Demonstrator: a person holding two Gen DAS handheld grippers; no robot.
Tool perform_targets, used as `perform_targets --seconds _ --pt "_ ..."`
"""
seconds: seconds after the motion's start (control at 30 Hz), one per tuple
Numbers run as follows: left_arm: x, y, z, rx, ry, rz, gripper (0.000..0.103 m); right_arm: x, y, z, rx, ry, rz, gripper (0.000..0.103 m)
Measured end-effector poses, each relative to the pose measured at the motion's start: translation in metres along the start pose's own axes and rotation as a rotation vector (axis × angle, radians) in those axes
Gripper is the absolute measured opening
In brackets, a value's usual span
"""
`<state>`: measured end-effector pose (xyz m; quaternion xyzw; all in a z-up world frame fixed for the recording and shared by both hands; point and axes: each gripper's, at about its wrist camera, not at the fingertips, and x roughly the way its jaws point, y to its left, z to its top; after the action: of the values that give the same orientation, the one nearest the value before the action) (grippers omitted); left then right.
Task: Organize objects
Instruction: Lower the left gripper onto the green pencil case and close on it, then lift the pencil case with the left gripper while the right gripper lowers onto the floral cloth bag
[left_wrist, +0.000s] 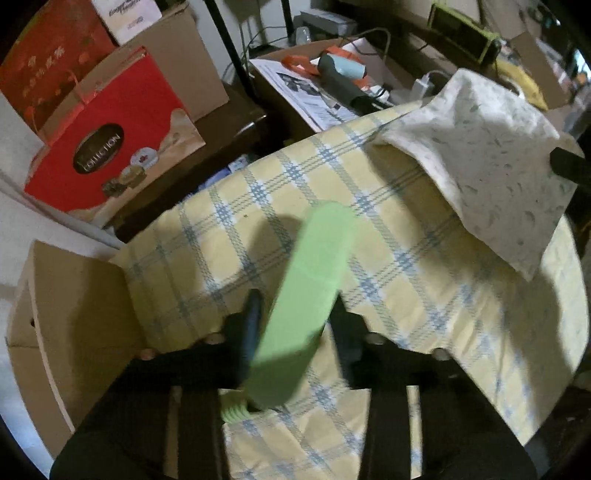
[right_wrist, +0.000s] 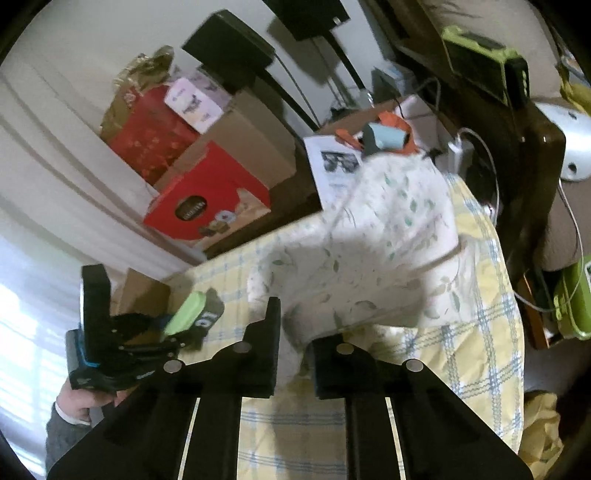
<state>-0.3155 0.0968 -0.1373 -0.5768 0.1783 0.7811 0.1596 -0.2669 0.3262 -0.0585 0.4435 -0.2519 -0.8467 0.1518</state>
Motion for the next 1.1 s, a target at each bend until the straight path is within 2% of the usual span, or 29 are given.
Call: perform_targets --seconds 0.23,0.47,0.77,1.1 --pt "-0.021 0.004 -0.010 -0.075 -0.072 -0.085 0.025 -0.019 0.035 0.005 -0.101 -0.042 0.011 0.010" --pt "-0.071 0.008 -0.020 -0.153 -0.159 -0.140 0.025 -0.044 0.065 0.011 -0.165 -0.085 0.024 0.010" --pt "-0.117 0.013 -0.029 -0.208 -0.205 -0.142 0.025 -0.070 0.103 0.017 -0.246 -0.115 0.040 0.010" --pt "-0.160 0.029 -0.045 -0.246 -0.256 -0.109 0.025 -0.096 0.159 0.030 -0.330 -0.150 0.076 0.009"
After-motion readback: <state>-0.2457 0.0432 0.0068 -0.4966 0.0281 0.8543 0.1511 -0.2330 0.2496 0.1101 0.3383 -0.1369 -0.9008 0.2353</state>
